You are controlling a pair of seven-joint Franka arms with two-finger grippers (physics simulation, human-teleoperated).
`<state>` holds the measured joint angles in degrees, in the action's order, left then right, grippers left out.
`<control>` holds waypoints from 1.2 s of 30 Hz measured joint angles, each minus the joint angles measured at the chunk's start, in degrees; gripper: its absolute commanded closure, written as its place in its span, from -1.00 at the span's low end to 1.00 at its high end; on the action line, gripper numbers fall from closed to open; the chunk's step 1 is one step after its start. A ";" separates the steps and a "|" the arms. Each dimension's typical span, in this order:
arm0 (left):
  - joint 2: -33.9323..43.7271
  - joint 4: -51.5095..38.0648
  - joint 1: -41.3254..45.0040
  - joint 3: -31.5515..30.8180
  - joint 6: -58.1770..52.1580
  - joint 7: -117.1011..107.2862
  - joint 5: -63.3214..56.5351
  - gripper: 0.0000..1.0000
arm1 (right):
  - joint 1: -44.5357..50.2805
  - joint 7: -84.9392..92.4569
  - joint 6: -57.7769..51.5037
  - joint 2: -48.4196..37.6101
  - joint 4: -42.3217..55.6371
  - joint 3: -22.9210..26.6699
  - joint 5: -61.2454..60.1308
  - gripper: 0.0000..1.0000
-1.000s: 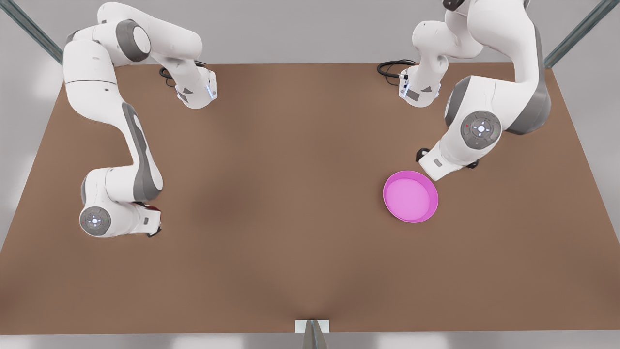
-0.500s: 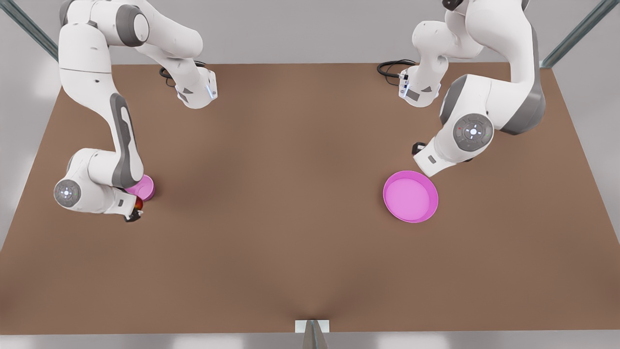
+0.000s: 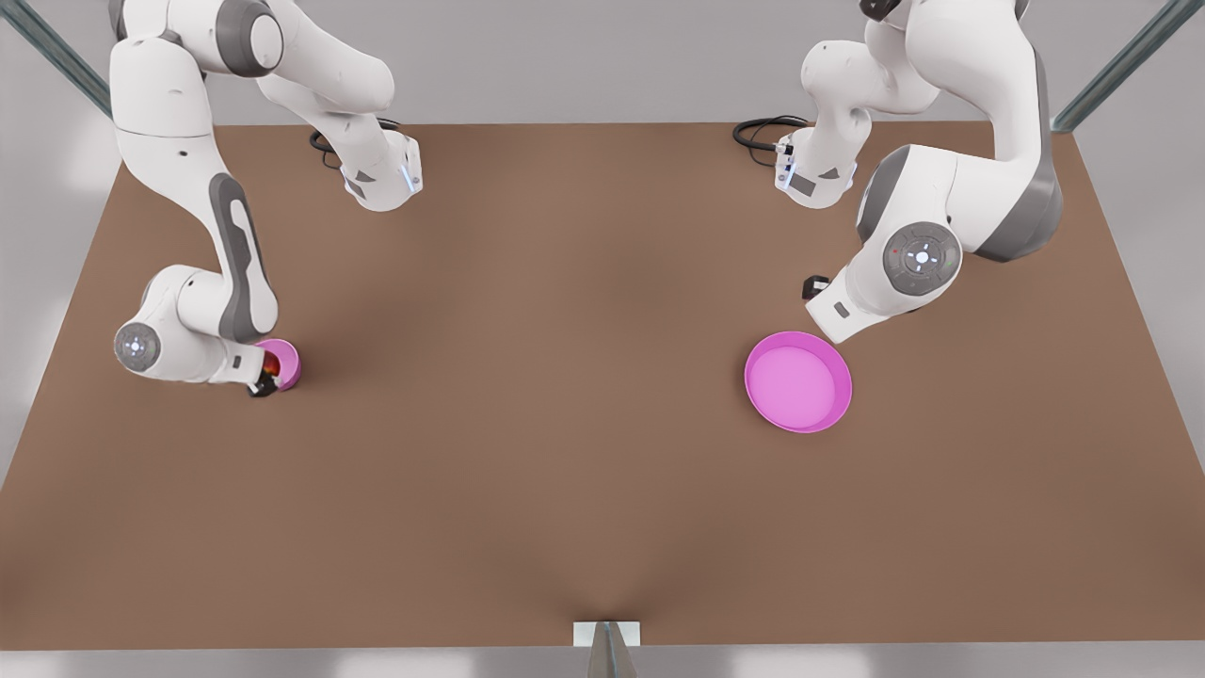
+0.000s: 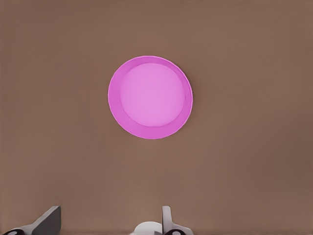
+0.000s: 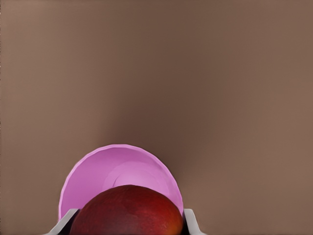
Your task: Use the left arm to pick up the apple from the plate, transfer it to the gripper of the right arm, and then use the right arm to place it into the bowl
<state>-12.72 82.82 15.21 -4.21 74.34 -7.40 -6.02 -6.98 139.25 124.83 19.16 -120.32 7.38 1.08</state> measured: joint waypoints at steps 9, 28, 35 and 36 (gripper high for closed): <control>-0.09 0.00 -0.02 0.02 -0.02 -0.08 -0.19 -1.00 | -0.05 3.94 0.48 -0.73 -1.72 2.09 -1.34 -1.00; -0.25 -0.44 0.00 0.07 0.04 -0.15 -0.44 -1.00 | 16.33 -58.88 -32.52 3.01 38.40 -3.53 6.73 -1.00; -0.35 -0.44 -0.01 0.07 0.04 -0.16 -0.45 -1.00 | 15.70 -86.97 -44.84 -7.82 36.03 -4.53 3.15 -1.00; -0.34 -0.44 0.00 0.07 0.04 -0.16 -0.45 -1.00 | 15.68 -90.10 -45.46 -8.14 35.83 -4.51 2.89 -1.00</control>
<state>-13.06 82.38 15.21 -4.14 74.39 -7.56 -6.47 8.70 49.16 79.37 11.02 -84.50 2.87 3.97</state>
